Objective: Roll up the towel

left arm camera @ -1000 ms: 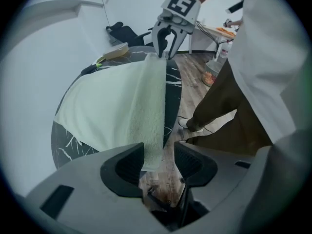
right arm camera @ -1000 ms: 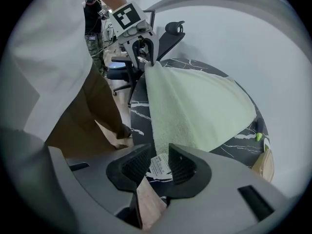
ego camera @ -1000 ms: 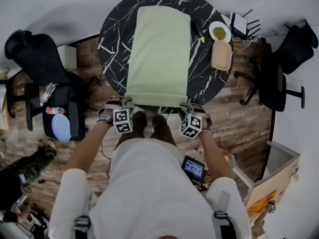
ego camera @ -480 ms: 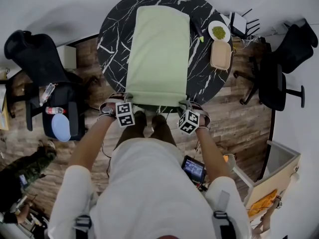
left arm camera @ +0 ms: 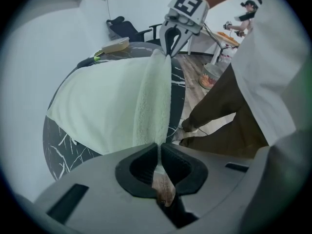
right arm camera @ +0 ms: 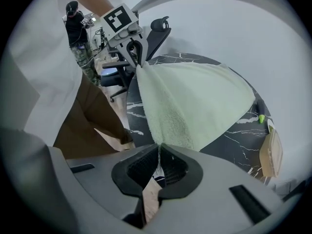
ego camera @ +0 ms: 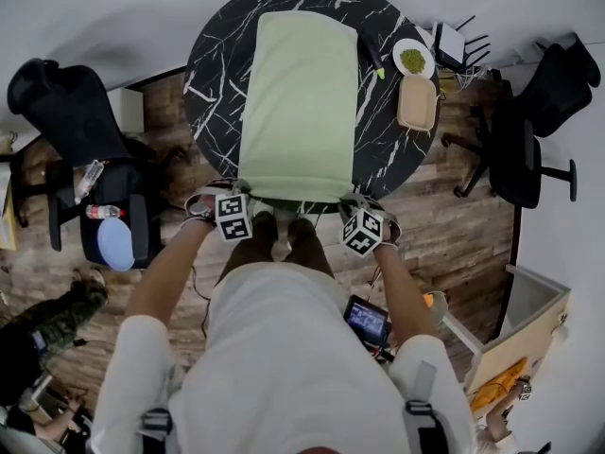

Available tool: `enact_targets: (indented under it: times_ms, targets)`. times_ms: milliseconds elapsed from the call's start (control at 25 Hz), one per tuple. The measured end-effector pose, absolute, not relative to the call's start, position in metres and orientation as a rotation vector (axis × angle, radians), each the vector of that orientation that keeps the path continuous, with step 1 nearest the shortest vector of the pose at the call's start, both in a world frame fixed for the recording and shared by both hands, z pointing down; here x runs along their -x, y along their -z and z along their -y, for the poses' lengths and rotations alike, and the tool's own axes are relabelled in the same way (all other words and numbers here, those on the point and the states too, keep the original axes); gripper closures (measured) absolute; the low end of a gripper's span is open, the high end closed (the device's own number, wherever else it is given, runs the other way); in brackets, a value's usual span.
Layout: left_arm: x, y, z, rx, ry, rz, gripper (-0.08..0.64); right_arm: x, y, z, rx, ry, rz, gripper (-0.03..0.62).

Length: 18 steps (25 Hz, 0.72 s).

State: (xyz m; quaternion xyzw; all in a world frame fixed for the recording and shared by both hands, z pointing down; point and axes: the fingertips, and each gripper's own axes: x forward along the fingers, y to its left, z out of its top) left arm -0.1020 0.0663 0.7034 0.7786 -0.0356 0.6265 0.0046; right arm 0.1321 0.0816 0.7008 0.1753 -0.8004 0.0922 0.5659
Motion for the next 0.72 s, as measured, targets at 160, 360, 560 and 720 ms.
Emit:
enact_targets:
  times_ms: [160,360,560,720]
  targets:
    - [0.105,-0.697,-0.079,-2.447,-1.942,0.092,0.54,-0.131,-0.694,-0.096,-0.394,-0.24,1.898,0.585]
    - [0.109,-0.69,-0.109,-2.439,-1.949,-0.03,0.54,-0.125,-0.688,-0.128,-0.322,-0.303,1.903,0.586]
    - [0.113,-0.68,-0.139,-2.432,-1.942,-0.17,0.54,-0.121,-0.673,-0.164,-0.243,-0.352,1.923,0.586]
    - [0.112,-0.675,-0.123,-2.443,-1.954,-0.146,0.54,-0.122,-0.66,-0.145,-0.306,-0.407,1.96,0.586]
